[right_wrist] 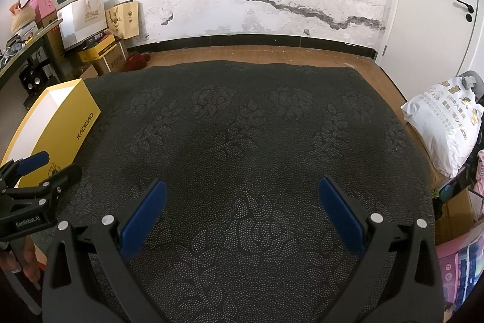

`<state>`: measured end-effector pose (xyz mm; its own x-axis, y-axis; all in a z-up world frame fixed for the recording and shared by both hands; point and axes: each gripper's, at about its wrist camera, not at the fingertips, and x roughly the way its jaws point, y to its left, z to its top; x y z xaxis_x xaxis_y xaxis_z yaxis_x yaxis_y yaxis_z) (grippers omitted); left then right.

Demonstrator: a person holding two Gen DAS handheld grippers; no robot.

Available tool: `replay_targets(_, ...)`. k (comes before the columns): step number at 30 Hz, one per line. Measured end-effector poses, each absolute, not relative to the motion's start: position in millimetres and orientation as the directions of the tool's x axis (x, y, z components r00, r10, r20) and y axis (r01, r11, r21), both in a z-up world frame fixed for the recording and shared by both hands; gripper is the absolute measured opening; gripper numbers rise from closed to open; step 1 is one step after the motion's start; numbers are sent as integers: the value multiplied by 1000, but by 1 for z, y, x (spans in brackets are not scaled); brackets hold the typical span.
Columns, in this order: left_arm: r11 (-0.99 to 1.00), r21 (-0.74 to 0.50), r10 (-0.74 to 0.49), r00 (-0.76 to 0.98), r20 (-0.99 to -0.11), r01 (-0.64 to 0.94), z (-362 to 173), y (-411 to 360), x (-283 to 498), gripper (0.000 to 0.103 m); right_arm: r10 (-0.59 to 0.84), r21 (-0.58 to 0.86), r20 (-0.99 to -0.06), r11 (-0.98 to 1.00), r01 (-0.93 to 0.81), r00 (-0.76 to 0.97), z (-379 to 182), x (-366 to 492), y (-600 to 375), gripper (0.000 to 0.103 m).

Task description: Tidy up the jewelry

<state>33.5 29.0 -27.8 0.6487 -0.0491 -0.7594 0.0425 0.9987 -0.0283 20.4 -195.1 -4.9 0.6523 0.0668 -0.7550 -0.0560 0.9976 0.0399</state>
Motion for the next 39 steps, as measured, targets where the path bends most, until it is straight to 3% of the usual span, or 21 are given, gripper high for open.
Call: replay_targets(39,995,-48,-91,634,-768,85,-28,29,33,98,67,40,-755,998,-56,653,-5,20,-195,97)
